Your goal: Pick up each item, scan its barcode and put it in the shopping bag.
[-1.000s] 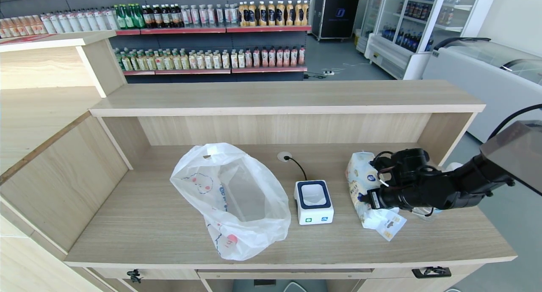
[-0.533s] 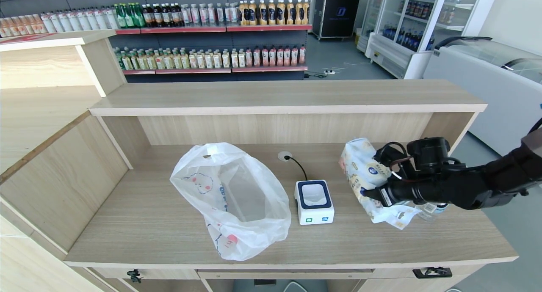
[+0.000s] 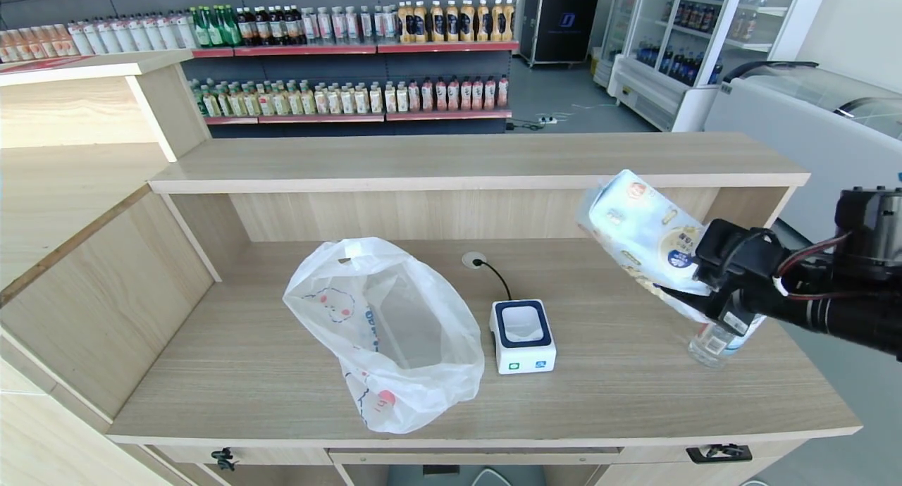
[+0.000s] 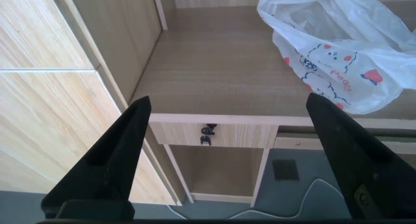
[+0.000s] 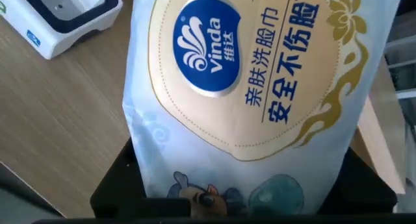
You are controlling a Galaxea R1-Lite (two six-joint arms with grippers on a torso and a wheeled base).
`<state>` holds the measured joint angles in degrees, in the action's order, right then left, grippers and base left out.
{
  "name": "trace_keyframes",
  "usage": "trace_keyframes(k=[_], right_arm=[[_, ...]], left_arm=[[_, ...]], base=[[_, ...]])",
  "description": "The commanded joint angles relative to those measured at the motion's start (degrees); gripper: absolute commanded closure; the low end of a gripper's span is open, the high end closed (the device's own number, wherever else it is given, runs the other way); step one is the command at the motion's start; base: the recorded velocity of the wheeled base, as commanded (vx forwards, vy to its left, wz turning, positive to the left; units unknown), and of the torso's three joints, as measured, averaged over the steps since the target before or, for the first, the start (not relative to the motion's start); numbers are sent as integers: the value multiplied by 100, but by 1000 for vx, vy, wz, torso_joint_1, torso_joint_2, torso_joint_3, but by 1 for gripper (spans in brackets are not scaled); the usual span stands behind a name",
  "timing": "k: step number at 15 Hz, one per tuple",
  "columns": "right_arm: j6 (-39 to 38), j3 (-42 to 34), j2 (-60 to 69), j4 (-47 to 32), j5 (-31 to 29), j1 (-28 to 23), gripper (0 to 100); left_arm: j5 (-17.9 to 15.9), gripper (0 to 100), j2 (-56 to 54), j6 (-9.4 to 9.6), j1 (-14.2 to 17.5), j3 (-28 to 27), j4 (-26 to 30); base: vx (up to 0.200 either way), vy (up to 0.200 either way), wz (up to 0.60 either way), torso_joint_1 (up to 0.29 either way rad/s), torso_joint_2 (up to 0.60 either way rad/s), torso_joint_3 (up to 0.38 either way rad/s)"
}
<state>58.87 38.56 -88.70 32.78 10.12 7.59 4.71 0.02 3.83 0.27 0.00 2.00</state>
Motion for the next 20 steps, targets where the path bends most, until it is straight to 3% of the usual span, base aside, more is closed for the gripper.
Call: trace_keyframes(k=[1,4,6,7,8,10,12,15,20], right_arm=[[1224,-323,1039,958,60,-144,100],[2718,-604,1276,3068,614,-197,100],[3983,-613,1232,4553,1546,-109,100],[3983,-613,1232,4553,1546,-109,100],[4889,-815,1144,5529,2223,111,100],[5697,-1184,1039,5537,2838,225,100],[6383,-1202,1048,5529,3093,401,100],[7376,-1333,1030,5520,3128,1385,100],[8220,-1325,582,5485,3110,2264,100]], left_arm=[[4,0,-2,-5,0,0,2],[4,0,-2,4,8,0,2],[4,0,-2,-5,0,0,2],[4,0,-2,-5,0,0,2],[4,0,-2,-5,0,0,2],[4,0,-2,-5,0,0,2],[4,0,-2,-5,8,0,2],[4,0,-2,-5,0,0,2],[4,0,-2,-5,0,0,2]], base=[[0,0,0,0,0,0],[0,0,0,0,0,0],[0,0,0,0,0,0],[0,0,0,0,0,0],[0,0,0,0,0,0],[0,0,0,0,0,0],[0,0,0,0,0,0],[0,0,0,0,0,0],[0,0,0,0,0,0]])
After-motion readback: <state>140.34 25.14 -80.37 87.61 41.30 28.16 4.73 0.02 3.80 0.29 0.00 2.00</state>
